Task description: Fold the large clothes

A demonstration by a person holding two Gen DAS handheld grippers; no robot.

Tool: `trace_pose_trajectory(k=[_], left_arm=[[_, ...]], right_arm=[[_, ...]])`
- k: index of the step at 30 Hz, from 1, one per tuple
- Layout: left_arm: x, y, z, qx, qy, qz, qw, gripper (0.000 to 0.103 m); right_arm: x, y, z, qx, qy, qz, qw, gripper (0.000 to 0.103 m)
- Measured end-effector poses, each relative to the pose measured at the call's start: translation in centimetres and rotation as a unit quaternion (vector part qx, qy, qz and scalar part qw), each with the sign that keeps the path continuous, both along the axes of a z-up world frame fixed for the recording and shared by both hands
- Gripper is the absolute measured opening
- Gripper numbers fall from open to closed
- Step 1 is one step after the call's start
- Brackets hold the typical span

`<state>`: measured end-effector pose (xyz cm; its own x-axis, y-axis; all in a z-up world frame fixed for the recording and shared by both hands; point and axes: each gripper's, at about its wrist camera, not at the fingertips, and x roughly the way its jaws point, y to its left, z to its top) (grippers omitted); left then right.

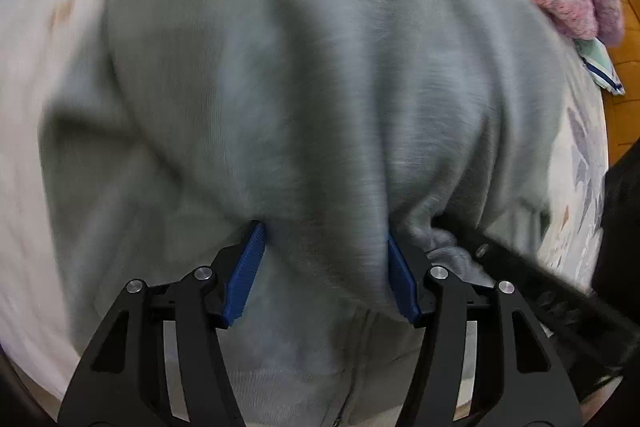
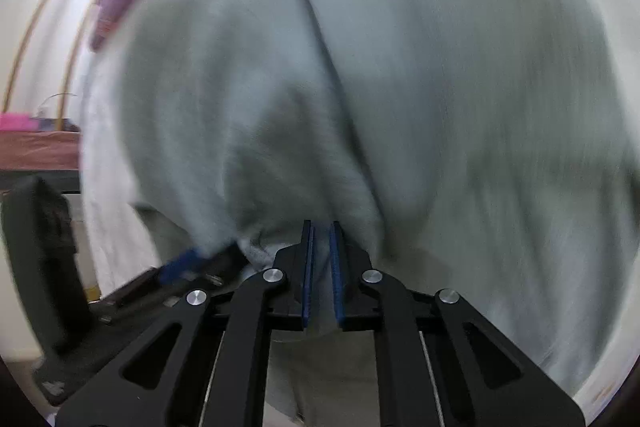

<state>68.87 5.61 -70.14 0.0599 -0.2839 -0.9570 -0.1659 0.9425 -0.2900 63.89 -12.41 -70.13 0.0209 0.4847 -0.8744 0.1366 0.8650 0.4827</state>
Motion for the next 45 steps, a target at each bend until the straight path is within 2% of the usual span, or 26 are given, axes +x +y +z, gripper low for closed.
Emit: trace_pose_trajectory(k=[2, 5, 7, 9, 11, 12, 13, 14, 17, 20, 22, 24, 28, 31, 32, 33, 34, 35, 36, 39, 45], left_arm=[[-1.0, 0.2, 0.0, -0.004, -0.007, 0.0, 1.0, 0.059], [-1.1, 0.3, 0.6, -0.011, -0.01, 0.0, 0.9999, 0.059], [-0.6, 0.6, 1.7, -0.029, -0.016, 0.003, 0.9994, 0.06], [0.1, 1.3, 3.9, -0.042, -0.04, 0.009, 0.9983, 0.06], [1.6, 2.3, 6.5, -0.067, -0.07, 0.021, 0.9951, 0.063], [3.0, 3.2, 7.7, -0.075, -0.084, 0.037, 0.993, 0.065], [4.0, 3.7, 8.3, -0.077, -0.09, 0.048, 0.9918, 0.068], [5.2, 4.6, 8.9, -0.078, -0.096, 0.063, 0.9903, 0.068], [10.3, 6.8, 10.2, -0.06, -0.114, 0.109, 0.9857, 0.074], [15.4, 7.9, 9.2, -0.018, -0.08, 0.124, 0.9889, 0.076], [18.4, 7.6, 7.9, -0.025, -0.072, 0.127, 0.989, 0.076], [19.7, 8.2, 6.7, -0.002, -0.044, 0.124, 0.9913, 0.076], [22.5, 8.5, 4.8, 0.058, -0.032, 0.144, 0.9873, 0.076], [24.1, 7.8, 1.9, 0.042, 0.011, 0.129, 0.9907, 0.076], [24.3, 7.5, 1.2, 0.051, 0.02, 0.122, 0.991, 0.072], [24.5, 7.1, 0.8, 0.058, 0.023, 0.114, 0.9915, 0.064], [24.6, 6.6, 0.6, 0.063, 0.021, 0.102, 0.9925, 0.04], [24.4, 6.5, 0.3, 0.064, 0.023, 0.097, 0.993, 0.019], [24.0, 6.4, 0.3, 0.049, 0.02, 0.095, 0.994, 0.017], [23.0, 6.4, 1.8, 0.047, -0.011, 0.094, 0.9944, 0.013], [16.8, 6.7, 8.5, 0.025, -0.103, 0.099, 0.9895, 0.012]], right_arm=[[-1.7, -0.8, -0.9, 0.013, 0.005, -0.013, 1.0, 0.001], [-1.8, -1.0, -0.6, 0.02, 0.003, -0.014, 1.0, 0.001], [-0.9, -1.4, 0.4, 0.032, 0.004, -0.013, 0.999, 0.007], [-0.3, -2.1, 2.4, 0.038, -0.019, -0.012, 0.999, 0.01], [1.5, -3.6, 5.5, 0.041, -0.053, -0.025, 0.997, 0.019], [2.8, -4.7, 6.9, 0.043, -0.07, -0.042, 0.996, 0.03], [4.1, -5.7, 8.0, 0.038, -0.082, -0.059, 0.994, 0.049], [5.5, -6.7, 8.9, 0.029, -0.09, -0.076, 0.993, 0.053], [9.7, -9.1, 10.4, 0.025, -0.112, -0.121, 0.986, 0.056], [13.9, -10.1, 9.6, 0.022, -0.106, -0.144, 0.984, 0.06], [16.8, -10.1, 7.8, 0.034, -0.075, -0.162, 0.983, 0.06], [18.7, -10.0, 6.1, 0.044, -0.049, -0.17, 0.983, 0.061], [21.2, -9.9, 3.7, 0.045, -0.011, -0.176, 0.983, 0.061], [22.6, -9.5, 1.7, 0.025, 0.009, -0.165, 0.986, 0.06], [22.6, -9.5, 1.3, 0.032, 0.011, -0.167, 0.985, 0.058], [22.6, -9.4, 1.1, 0.044, 0.01, -0.169, 0.985, 0.041], [22.6, -9.5, 1.1, 0.041, 0.005, -0.168, 0.985, 0.028], [22.5, -9.6, 1.4, 0.039, -0.005, -0.165, 0.985, 0.023], [22.4, -9.7, 1.6, 0.044, -0.013, -0.164, 0.985, 0.018], [21.4, -10.1, 3.0, 0.057, -0.039, -0.16, 0.985, 0.014], [16.6, -10.3, 8.1, 0.043, -0.105, -0.143, 0.983, 0.013]])
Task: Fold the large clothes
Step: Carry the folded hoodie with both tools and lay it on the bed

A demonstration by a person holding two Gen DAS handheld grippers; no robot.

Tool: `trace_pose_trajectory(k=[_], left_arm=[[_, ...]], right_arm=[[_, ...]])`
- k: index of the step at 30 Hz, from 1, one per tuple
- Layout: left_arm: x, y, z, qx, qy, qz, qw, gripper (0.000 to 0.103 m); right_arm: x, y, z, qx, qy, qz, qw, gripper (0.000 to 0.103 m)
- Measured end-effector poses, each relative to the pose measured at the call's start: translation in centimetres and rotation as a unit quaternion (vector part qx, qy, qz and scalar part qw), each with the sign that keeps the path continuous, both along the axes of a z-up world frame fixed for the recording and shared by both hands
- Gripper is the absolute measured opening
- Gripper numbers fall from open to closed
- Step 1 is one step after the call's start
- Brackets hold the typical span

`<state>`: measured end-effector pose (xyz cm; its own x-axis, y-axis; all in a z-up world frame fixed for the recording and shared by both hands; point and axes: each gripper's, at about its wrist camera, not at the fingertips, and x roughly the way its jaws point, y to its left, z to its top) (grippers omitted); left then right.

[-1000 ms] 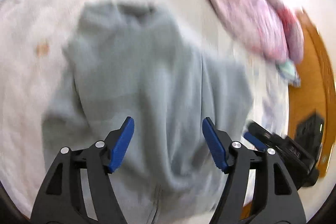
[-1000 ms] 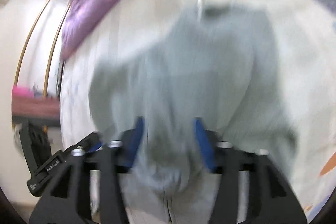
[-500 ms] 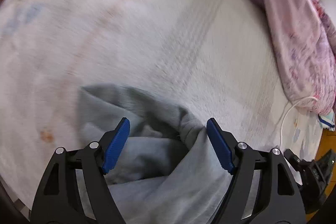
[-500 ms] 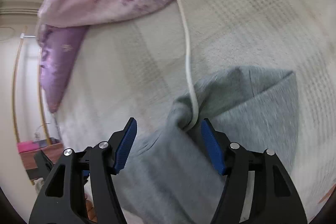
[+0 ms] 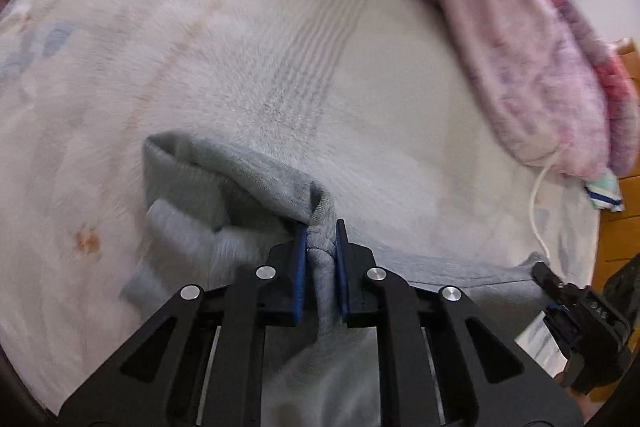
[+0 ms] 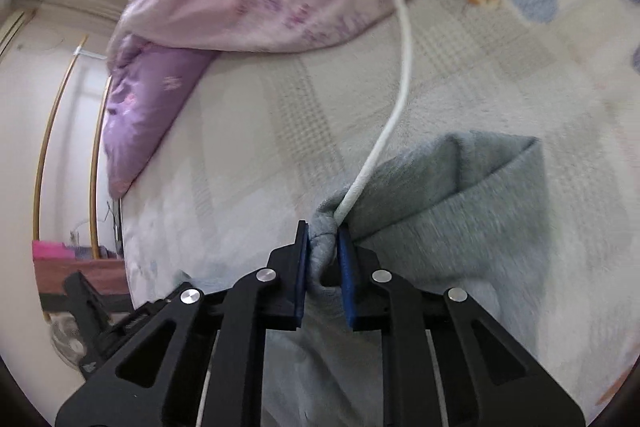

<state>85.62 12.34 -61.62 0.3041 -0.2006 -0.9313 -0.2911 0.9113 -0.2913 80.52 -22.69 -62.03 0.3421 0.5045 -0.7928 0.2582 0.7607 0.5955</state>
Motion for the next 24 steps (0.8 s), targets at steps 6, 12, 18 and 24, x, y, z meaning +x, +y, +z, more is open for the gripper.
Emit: trace_pose_trajectory(k=[6, 12, 18, 24], left_arm=[[-7.7, -1.4, 5.1, 0.015, -0.044, -0.002, 0.9989, 0.012], [-16.0, -2.3, 6.7, 0.014, -0.045, -0.005, 0.9989, 0.012], [-23.7, -0.9, 4.0, -0.025, 0.011, 0.032, 0.9991, 0.012], [-29.1, -0.6, 0.1, -0.018, 0.051, 0.027, 0.9981, 0.012]], right_arm=[[-7.6, 0.4, 4.9, -0.01, -0.035, 0.018, 0.999, 0.012], [-16.1, 0.0, 7.2, -0.023, -0.029, 0.026, 0.999, 0.012], [-23.7, -0.4, 5.2, 0.006, 0.037, 0.009, 0.999, 0.012], [-29.8, 0.1, 1.7, -0.008, 0.094, 0.003, 0.996, 0.012]])
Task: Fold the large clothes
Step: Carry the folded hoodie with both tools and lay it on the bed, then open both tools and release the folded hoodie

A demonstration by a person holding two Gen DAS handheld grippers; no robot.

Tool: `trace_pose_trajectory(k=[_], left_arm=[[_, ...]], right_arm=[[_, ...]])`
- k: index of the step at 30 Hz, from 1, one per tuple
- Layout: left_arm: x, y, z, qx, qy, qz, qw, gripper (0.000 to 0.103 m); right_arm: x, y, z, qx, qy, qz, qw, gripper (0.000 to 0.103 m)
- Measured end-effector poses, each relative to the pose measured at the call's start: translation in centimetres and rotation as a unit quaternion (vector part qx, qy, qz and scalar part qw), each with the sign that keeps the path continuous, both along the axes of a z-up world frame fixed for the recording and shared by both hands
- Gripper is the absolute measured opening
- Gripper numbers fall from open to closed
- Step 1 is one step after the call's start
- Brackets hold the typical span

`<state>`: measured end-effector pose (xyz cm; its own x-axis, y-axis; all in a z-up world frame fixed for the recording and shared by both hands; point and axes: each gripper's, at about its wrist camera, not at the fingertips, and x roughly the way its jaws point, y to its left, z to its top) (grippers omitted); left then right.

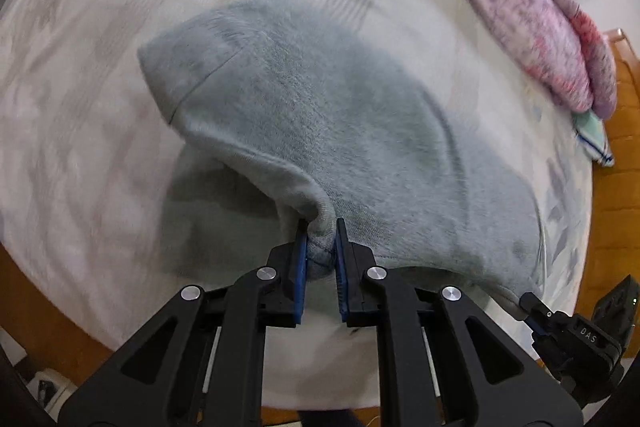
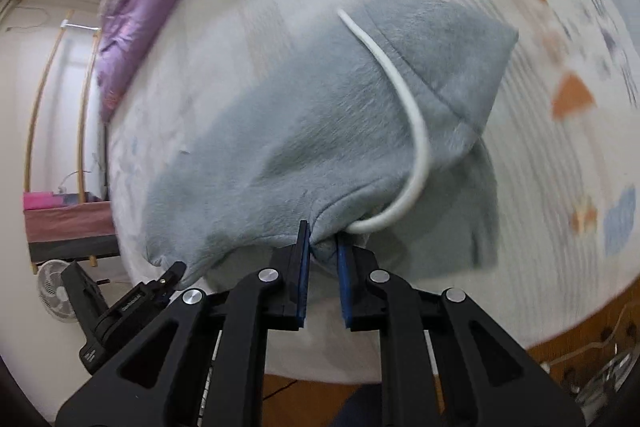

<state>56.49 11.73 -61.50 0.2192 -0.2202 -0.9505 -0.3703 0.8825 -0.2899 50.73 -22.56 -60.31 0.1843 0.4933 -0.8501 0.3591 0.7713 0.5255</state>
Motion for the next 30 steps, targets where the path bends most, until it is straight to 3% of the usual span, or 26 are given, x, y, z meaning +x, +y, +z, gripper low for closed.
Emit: trace_pose_trajectory(k=[4, 9, 12, 14, 15, 17, 19, 22, 24, 25, 28, 30], left_arm=[[-2.2, 0.5, -2.1, -0.005, 0.024, 0.01, 0.9997, 0.012], [-4.1, 0.1, -5.2, 0.028, 0.017, -0.014, 0.9993, 0.013], [-4.4, 0.0, -6.8, 0.039, 0.028, -0.014, 0.9987, 0.02], [-4.3, -0.1, -7.0, 0.053, 0.03, -0.017, 0.998, 0.032], [-4.3, -0.1, -6.9, 0.053, 0.028, -0.018, 0.998, 0.033], [-4.3, 0.4, -6.2, 0.045, 0.022, -0.021, 0.9985, 0.046], [-4.6, 1.5, -4.6, 0.033, -0.005, -0.017, 0.9993, 0.049], [-5.0, 3.7, -2.0, 0.033, -0.054, 0.003, 0.998, 0.07], [-4.9, 5.8, -1.1, 0.032, -0.079, 0.041, 0.9955, 0.075], [-4.8, 6.6, -1.2, 0.032, -0.081, 0.059, 0.9945, 0.075], [-4.6, 8.9, -3.3, 0.029, -0.05, 0.104, 0.9929, 0.076], [-4.7, 9.7, -5.4, 0.034, -0.024, 0.115, 0.9925, 0.076]], right_arm=[[-2.8, 0.8, -2.9, -0.034, 0.025, 0.008, 0.999, 0.012], [-5.1, 2.6, -5.7, -0.075, 0.039, 0.015, 0.996, 0.013], [-4.7, 3.9, -6.9, -0.115, 0.038, 0.036, 0.992, 0.017], [-4.5, 3.7, -7.3, -0.121, 0.047, 0.021, 0.991, 0.03], [-4.4, 3.6, -7.2, -0.125, 0.053, 0.017, 0.991, 0.037], [-4.5, 3.3, -6.2, -0.122, 0.05, 0.013, 0.991, 0.042], [-4.5, 3.2, -4.6, -0.134, 0.046, 0.023, 0.99, 0.045], [-3.9, 3.7, -0.2, -0.16, -0.009, 0.048, 0.986, 0.046], [-2.5, 5.2, 1.9, -0.164, -0.056, 0.073, 0.982, 0.044], [-1.3, 6.4, 2.8, -0.168, -0.083, 0.092, 0.978, 0.033], [2.5, 9.7, 3.4, -0.17, -0.131, 0.133, 0.967, 0.013], [5.0, 11.6, 2.8, -0.16, -0.151, 0.144, 0.965, 0.01]])
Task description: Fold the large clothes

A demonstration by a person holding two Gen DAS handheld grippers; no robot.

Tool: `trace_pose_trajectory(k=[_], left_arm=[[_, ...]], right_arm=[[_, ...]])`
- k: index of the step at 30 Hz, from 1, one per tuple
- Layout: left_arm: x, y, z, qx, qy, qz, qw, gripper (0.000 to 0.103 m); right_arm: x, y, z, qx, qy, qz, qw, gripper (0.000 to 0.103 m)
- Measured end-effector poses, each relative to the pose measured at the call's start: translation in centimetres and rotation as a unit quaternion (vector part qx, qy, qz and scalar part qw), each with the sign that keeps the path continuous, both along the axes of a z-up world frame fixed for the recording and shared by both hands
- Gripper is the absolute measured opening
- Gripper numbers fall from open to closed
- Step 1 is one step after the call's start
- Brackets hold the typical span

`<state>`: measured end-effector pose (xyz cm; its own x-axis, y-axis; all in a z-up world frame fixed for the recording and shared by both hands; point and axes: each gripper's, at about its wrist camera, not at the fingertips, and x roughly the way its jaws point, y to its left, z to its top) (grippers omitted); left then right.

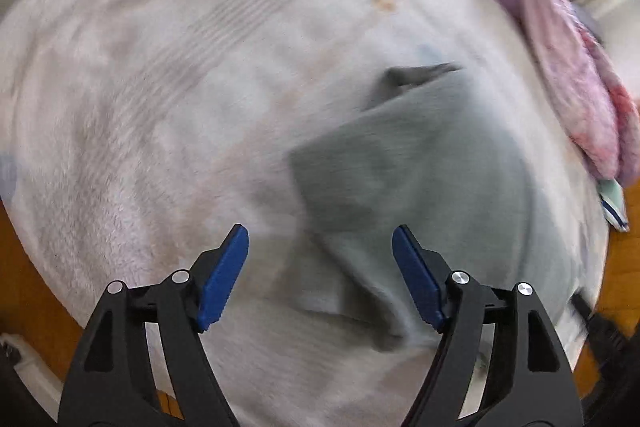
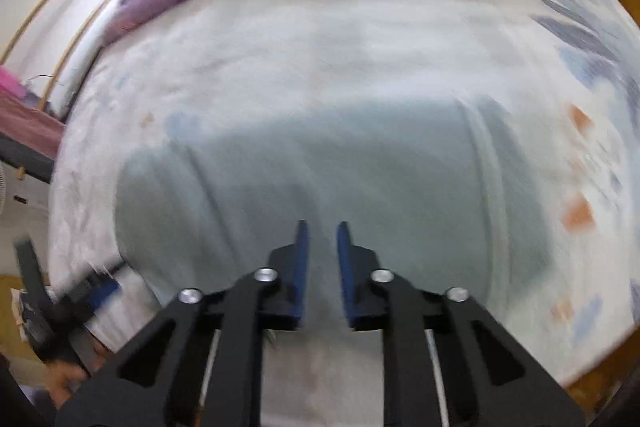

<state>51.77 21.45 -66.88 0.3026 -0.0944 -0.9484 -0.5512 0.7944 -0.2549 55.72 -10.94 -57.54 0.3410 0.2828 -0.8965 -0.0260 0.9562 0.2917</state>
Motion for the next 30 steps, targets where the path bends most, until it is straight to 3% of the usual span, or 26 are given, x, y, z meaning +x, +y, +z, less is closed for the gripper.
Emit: trace_pose_trajectory(k=[3, 8, 12, 17, 22, 24, 26, 29, 30], left_arm=[[-0.1, 0.2, -2.1, -0.032, 0.019, -0.005, 0.9993, 0.076], [-0.5, -0.8, -3.5, -0.033, 0.015, -0.024, 0.9991, 0.078], [-1.4, -1.9, -3.4, -0.029, 0.01, -0.029, 0.9991, 0.078], [-3.6, -0.9, -3.2, -0.063, 0.011, -0.021, 0.9977, 0.075], [-3.7, -1.0, -3.0, -0.057, 0.013, -0.032, 0.9978, 0.058], [-3.6, -0.9, -2.8, -0.062, 0.007, -0.036, 0.9974, 0.042], [-2.5, -1.4, -2.6, -0.084, -0.002, -0.049, 0.9952, 0.013], [-2.0, -2.4, -1.9, -0.075, -0.007, -0.064, 0.9951, 0.009], [-2.1, -2.3, -1.3, -0.08, -0.013, -0.055, 0.9952, 0.009]], right_arm=[[3.6, 3.2, -2.0, -0.008, -0.013, 0.022, 1.0, 0.009], [5.3, 4.0, -8.2, -0.019, 0.029, 0.015, 0.999, 0.009], [3.4, 2.2, -6.8, 0.01, 0.046, -0.005, 0.999, 0.009], [-2.0, 2.8, -6.7, -0.004, 0.07, 0.034, 0.997, 0.009], [-1.5, 2.5, -9.1, 0.008, 0.082, 0.024, 0.996, 0.007], [-1.6, 2.6, -9.1, 0.007, 0.076, 0.027, 0.997, 0.007], [-1.9, 2.4, -8.9, 0.014, 0.068, 0.029, 0.997, 0.007], [-2.8, 2.6, -7.8, 0.009, 0.054, 0.05, 0.997, 0.01], [-2.9, 2.6, -7.2, 0.008, 0.047, 0.057, 0.997, 0.015]])
